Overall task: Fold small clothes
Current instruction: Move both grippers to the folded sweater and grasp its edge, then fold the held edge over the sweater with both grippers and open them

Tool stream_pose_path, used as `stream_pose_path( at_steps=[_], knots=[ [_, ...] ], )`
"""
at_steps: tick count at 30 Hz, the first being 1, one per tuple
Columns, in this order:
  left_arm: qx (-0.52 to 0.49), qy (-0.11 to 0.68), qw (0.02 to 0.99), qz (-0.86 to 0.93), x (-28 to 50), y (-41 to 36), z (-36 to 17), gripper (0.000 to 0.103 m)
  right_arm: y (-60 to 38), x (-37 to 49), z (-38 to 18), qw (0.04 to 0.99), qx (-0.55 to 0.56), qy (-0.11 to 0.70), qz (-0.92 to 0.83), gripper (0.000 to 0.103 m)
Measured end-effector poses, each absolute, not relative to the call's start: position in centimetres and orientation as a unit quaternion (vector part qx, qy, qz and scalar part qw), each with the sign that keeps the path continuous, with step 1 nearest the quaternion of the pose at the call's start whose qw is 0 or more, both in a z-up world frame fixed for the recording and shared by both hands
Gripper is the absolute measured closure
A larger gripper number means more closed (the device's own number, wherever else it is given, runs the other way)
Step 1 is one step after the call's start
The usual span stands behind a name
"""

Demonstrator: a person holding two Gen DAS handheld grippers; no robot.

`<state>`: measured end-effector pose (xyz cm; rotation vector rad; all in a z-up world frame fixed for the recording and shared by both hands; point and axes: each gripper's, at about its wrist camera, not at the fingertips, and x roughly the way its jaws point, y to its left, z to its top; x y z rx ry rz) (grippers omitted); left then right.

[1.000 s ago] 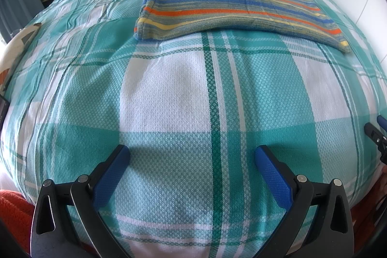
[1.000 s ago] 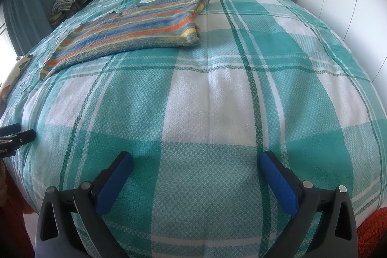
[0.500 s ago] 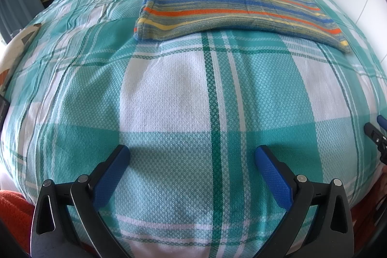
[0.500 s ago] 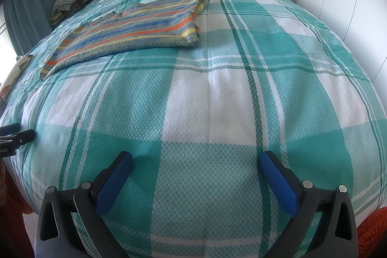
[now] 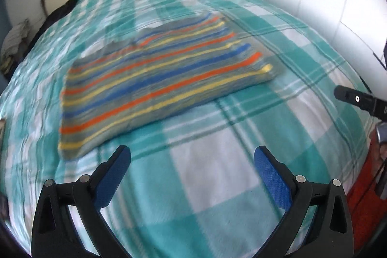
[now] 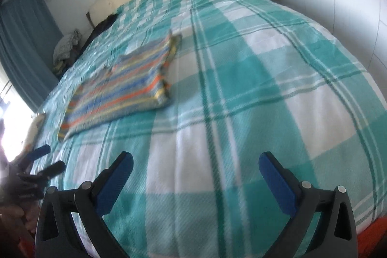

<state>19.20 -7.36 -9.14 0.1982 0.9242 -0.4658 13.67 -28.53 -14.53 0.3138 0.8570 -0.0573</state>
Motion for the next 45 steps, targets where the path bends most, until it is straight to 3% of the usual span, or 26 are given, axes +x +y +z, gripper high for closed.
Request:
stream_pose_path(
  at_steps=[4, 10, 12, 15, 16, 17, 20, 29, 36, 37, 38, 39, 40, 42, 44, 45],
  knots=[
    [0.123, 0.445, 0.849, -0.258, 23.4, -14.1, -10.5, 0.001, -32.7, 18.5, -12.9, 0.892, 0.19, 0.41, -0.019, 0.004],
    [0.139, 0.44, 0.85, -0.256, 25.9, -19.0, -13.2, 0.003, -34.9, 31.6, -12.0, 0.849, 0.266, 0.444, 0.109, 0.016],
    [0.134, 0.432, 0.855, -0.254, 25.8, -19.2, -13.5, 0.013, -34.1, 36.3, -13.4, 0.815, 0.288, 0.481, 0.149, 0.021],
    [0.126, 0.419, 0.866, -0.243, 25.9, -19.2, -13.4, 0.05, -32.3, 42.2, -16.2, 0.794, 0.278, 0.519, 0.151, 0.027],
    [0.124, 0.416, 0.867, -0.243, 26.1, -19.3, -13.2, 0.071, -31.7, 44.0, -17.4, 0.786, 0.287, 0.527, 0.148, 0.03],
    [0.123, 0.415, 0.868, -0.242, 26.3, -19.3, -13.1, 0.095, -31.1, 44.9, -18.5, 0.783, 0.297, 0.528, 0.143, 0.039],
    [0.076, 0.426, 0.865, -0.252, 26.7, -17.2, -12.2, 0.095, -29.2, 46.6, -19.8, 0.791, 0.297, 0.521, 0.122, 0.095],
    [-0.162, 0.439, 0.866, -0.177, 26.4, 1.6, -8.1, 0.096, -15.3, 48.1, -11.1, 0.828, 0.157, 0.492, 0.217, 0.095],
    [-0.236, 0.484, 0.839, -0.071, 25.3, 12.6, -12.1, 0.094, 2.2, 49.3, -14.3, 0.81, 0.093, 0.505, 0.282, 0.094],
    [-0.229, 0.506, 0.83, -0.052, 25.2, 12.9, -13.1, 0.087, 4.3, 49.4, -15.1, 0.81, 0.08, 0.504, 0.289, 0.093],
    [-0.223, 0.522, 0.823, -0.032, 25.2, 13.5, -13.9, 0.071, 5.8, 49.2, -16.0, 0.808, 0.07, 0.506, 0.292, 0.085],
    [-0.223, 0.531, 0.817, -0.018, 25.0, 14.2, -14.4, 0.061, 7.0, 49.3, -17.0, 0.802, 0.07, 0.517, 0.289, 0.069],
    [-0.233, 0.53, 0.815, -0.011, 24.3, 15.0, -14.5, 0.048, 7.5, 49.2, -17.9, 0.796, 0.079, 0.53, 0.281, 0.063],
    [-0.254, 0.514, 0.819, -0.011, 23.2, 16.1, -13.9, 0.036, 7.1, 48.0, -17.8, 0.799, 0.109, 0.524, 0.274, 0.061],
    [-0.258, 0.503, 0.825, -0.005, 22.4, 16.4, -13.1, 0.017, 6.1, 46.2, -16.7, 0.811, 0.114, 0.503, 0.277, 0.061],
    [-0.255, 0.498, 0.829, -0.001, 22.2, 16.3, -12.8, 0.017, 5.5, 45.1, -16.0, 0.818, 0.099, 0.494, 0.278, 0.061]
  ],
)
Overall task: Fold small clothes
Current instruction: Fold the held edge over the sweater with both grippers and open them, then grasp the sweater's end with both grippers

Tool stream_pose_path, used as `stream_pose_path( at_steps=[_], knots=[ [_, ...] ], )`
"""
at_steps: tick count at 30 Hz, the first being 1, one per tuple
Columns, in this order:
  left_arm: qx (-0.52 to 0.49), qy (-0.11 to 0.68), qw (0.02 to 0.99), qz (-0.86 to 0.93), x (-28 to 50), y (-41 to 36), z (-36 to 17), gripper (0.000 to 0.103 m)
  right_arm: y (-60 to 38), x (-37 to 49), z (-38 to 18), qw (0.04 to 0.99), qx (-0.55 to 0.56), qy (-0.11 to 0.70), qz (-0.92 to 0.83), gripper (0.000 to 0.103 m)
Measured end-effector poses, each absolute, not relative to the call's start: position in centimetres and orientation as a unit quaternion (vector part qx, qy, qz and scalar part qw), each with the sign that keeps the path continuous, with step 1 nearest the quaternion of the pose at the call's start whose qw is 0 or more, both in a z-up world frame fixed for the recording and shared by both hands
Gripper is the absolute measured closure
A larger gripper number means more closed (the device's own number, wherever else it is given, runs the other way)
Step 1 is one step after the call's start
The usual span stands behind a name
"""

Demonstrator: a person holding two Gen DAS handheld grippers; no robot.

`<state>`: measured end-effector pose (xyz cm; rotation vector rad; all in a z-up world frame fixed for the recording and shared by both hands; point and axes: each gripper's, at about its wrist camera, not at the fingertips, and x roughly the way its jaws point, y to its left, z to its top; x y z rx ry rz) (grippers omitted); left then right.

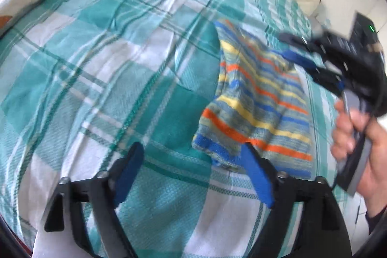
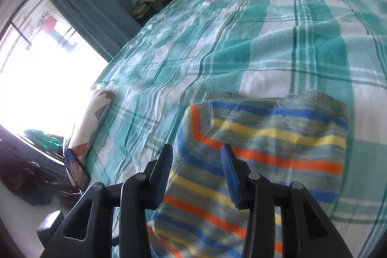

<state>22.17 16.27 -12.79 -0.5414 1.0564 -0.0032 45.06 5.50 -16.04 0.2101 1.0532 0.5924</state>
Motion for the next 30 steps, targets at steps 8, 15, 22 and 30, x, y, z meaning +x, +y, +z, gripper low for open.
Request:
stream_pose_path(
  at_steps=[8, 15, 22, 30],
  knots=[
    [-0.221, 0.503, 0.835, 0.039, 23.8, 17.6, -12.2, 0.017, 2.3, 34.7, -16.3, 0.835, -0.082, 0.477, 0.262, 0.05],
    [-0.185, 0.505, 0.841, 0.063, 24.2, 19.0, -11.8, 0.017, 1.6, 31.8, -19.2, 0.825, -0.139, 0.494, 0.237, 0.045],
    [-0.174, 0.502, 0.847, 0.025, 25.4, 19.3, -11.6, 0.012, -0.2, 31.6, -17.3, 0.828, -0.092, 0.497, 0.241, 0.029],
    [-0.203, 0.529, 0.819, -0.095, 33.1, 18.1, -14.5, 0.004, -8.4, 38.3, -17.3, 0.84, 0.118, 0.492, 0.195, 0.018]
  ],
)
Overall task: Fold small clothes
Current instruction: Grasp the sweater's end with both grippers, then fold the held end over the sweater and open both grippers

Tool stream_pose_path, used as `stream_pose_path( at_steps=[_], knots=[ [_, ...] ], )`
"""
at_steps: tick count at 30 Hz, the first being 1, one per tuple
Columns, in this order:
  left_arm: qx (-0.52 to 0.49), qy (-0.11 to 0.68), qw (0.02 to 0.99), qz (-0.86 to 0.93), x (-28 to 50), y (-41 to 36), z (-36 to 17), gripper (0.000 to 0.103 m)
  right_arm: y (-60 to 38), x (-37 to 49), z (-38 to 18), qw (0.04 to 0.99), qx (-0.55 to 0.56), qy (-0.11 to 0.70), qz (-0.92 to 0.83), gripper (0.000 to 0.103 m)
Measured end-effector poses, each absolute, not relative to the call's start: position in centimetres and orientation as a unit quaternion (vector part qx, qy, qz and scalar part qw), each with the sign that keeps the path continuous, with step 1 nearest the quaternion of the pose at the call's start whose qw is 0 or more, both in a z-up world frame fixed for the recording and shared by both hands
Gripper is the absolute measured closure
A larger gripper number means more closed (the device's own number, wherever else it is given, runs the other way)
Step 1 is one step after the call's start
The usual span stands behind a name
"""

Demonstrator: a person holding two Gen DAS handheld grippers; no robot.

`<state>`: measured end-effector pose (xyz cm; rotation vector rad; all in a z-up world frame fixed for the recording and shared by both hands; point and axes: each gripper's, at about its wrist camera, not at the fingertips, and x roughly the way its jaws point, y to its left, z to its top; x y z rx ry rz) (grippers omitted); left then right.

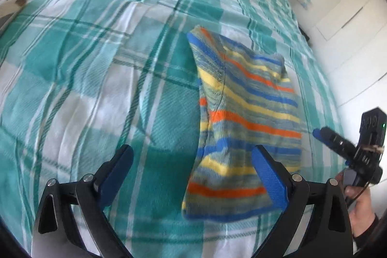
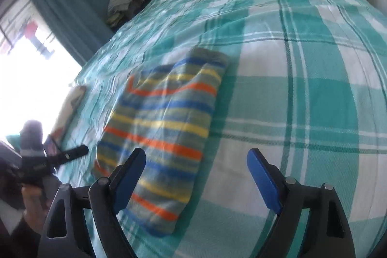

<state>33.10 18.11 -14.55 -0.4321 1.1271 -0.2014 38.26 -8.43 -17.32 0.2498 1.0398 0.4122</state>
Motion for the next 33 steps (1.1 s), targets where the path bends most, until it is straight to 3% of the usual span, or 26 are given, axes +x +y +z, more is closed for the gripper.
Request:
stream_pose_path(
  at_steps=[2, 4, 5, 6, 8, 9, 11, 19, 20, 21, 22, 23, 24, 25, 26, 30, 33],
  knots=[
    [-0.172, 0.538, 0.819, -0.099, 35.1, 16.7, -15.6, 0.005, -8.8, 40.6, -18.5, 0.827, 0.166, 0.496, 0.207, 0.019],
    [-0.159, 0.538, 0.822, -0.099, 36.4, 15.7, -16.3, 0.005, -8.1, 42.7, -20.2, 0.803, 0.217, 0.504, 0.234, 0.029],
    [-0.158, 0.533, 0.825, -0.101, 36.7, 15.2, -16.4, 0.008, -7.4, 43.7, -21.4, 0.787, 0.245, 0.512, 0.243, 0.039],
    [-0.158, 0.529, 0.828, -0.104, 36.9, 14.8, -16.6, 0.017, -6.4, 44.3, -22.8, 0.773, 0.266, 0.522, 0.244, 0.052],
    [-0.149, 0.535, 0.822, -0.122, 37.4, 13.7, -16.7, 0.086, -3.5, 44.3, -23.9, 0.782, 0.233, 0.528, 0.234, 0.066],
    [-0.15, 0.538, 0.821, -0.119, 37.4, 13.3, -16.3, 0.086, -2.0, 43.9, -23.3, 0.803, 0.184, 0.52, 0.225, 0.073],
    [-0.136, 0.525, 0.833, -0.109, 37.1, 12.7, -14.8, 0.088, -0.2, 43.0, -21.6, 0.832, 0.114, 0.499, 0.213, 0.077],
    [-0.125, 0.413, 0.89, -0.15, 38.0, 9.9, -3.8, 0.088, -1.3, 41.6, -9.4, 0.9, 0.055, 0.364, 0.233, 0.078],
    [-0.128, 0.403, 0.894, -0.151, 38.8, 9.6, -3.0, 0.083, -2.0, 42.4, -8.2, 0.904, 0.062, 0.355, 0.231, 0.078],
    [-0.131, 0.401, 0.895, -0.147, 39.7, 9.3, -2.8, 0.076, -2.8, 43.2, -7.4, 0.906, 0.07, 0.349, 0.227, 0.076],
    [-0.126, 0.416, 0.89, -0.138, 40.7, 8.9, -3.4, 0.044, -3.8, 44.2, -7.0, 0.905, 0.083, 0.351, 0.225, 0.074],
    [-0.117, 0.445, 0.879, -0.125, 41.6, 8.4, -4.8, 0.009, -5.0, 45.5, -7.4, 0.899, 0.096, 0.368, 0.218, 0.06],
    [-0.107, 0.474, 0.868, -0.101, 41.9, 8.1, -6.7, 0.007, -6.0, 46.6, -8.3, 0.892, 0.096, 0.395, 0.195, 0.028],
    [-0.093, 0.496, 0.859, -0.082, 41.3, 8.2, -8.4, 0.017, -7.2, 47.4, -9.9, 0.887, 0.08, 0.431, 0.148, 0.013],
    [-0.077, 0.513, 0.852, -0.071, 40.2, 8.1, -9.9, 0.027, -8.4, 47.5, -11.2, 0.882, 0.06, 0.455, 0.108, 0.005],
    [0.002, 0.51, 0.859, -0.05, 32.9, 8.1, -11.8, 0.026, -11.3, 42.1, -14.0, 0.874, -0.016, 0.482, 0.06, 0.005],
    [0.06, 0.466, 0.883, -0.008, 27.2, 7.2, -9.6, 0.009, -11.8, 36.0, -14.5, 0.871, -0.049, 0.485, 0.056, 0.005]
  ],
)
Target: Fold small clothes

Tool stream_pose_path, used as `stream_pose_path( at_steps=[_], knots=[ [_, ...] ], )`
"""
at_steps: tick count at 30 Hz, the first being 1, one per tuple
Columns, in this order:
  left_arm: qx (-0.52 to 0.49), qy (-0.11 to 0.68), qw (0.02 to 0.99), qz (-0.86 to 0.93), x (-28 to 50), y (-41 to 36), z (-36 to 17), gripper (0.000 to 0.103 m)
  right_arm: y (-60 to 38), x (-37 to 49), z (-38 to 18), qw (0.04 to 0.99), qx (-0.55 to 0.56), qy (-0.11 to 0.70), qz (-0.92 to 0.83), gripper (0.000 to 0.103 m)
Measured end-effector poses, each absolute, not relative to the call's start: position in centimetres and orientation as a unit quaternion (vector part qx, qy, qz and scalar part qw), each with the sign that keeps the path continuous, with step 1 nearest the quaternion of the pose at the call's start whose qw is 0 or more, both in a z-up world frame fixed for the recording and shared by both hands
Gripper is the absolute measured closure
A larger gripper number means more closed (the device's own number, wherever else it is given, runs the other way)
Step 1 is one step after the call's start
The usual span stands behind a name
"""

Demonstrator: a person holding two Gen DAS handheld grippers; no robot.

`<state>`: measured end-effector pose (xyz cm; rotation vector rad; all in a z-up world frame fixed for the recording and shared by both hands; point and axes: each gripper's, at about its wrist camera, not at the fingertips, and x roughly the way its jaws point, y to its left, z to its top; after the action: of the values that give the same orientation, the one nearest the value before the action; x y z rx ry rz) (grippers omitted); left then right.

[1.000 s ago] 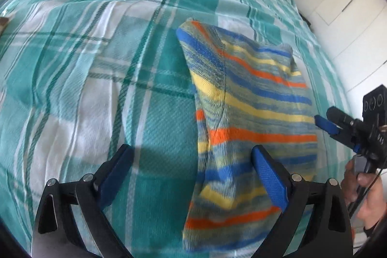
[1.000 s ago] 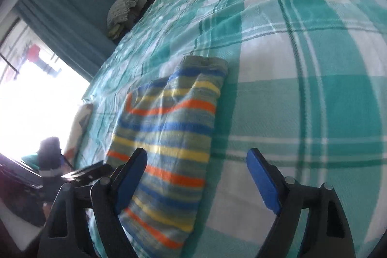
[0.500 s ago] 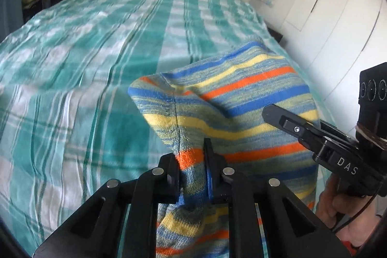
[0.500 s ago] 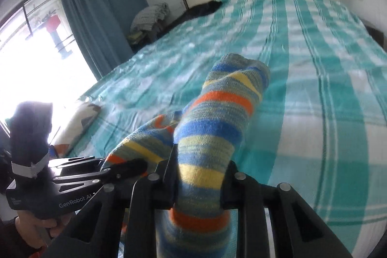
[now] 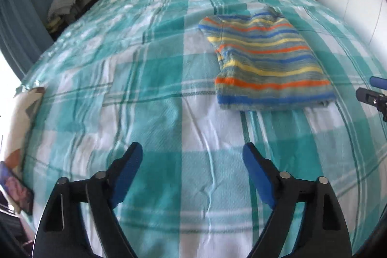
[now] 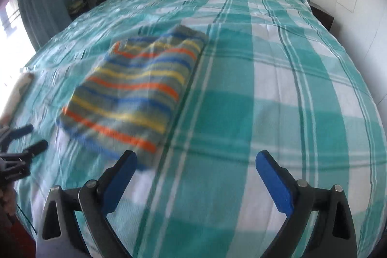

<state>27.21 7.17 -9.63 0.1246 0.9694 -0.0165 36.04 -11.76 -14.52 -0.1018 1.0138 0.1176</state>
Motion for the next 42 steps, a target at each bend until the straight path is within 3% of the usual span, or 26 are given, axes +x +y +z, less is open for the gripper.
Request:
stream_pose_path(
  at_steps=[1, 11, 27, 34, 42],
  knots=[
    [0.071, 0.444, 0.893, 0.01, 25.7, 6.8, -8.5, 0.003, -11.7, 34.4, -14.3, 0.872, -0.051, 0.484, 0.061, 0.005],
    [0.053, 0.368, 0.928, 0.036, 18.3, 7.1, 2.0, 0.001, -9.7, 21.8, -5.1, 0.911, -0.057, 0.401, 0.07, 0.0],
    [0.005, 0.455, 0.89, -0.016, 5.7, 7.0, 6.0, 0.0, -7.9, 7.4, -2.0, 0.892, -0.051, 0.447, 0.049, 0.0],
    [0.008, 0.431, 0.902, -0.018, 2.6, 6.7, 9.5, 0.0, -6.1, 4.0, 4.2, 0.906, -0.063, 0.416, 0.05, 0.0],
    [0.008, 0.405, 0.914, -0.012, 1.1, 6.9, 11.2, 0.0, -5.8, 2.3, 6.0, 0.912, -0.083, 0.401, 0.023, 0.0]
  ],
)
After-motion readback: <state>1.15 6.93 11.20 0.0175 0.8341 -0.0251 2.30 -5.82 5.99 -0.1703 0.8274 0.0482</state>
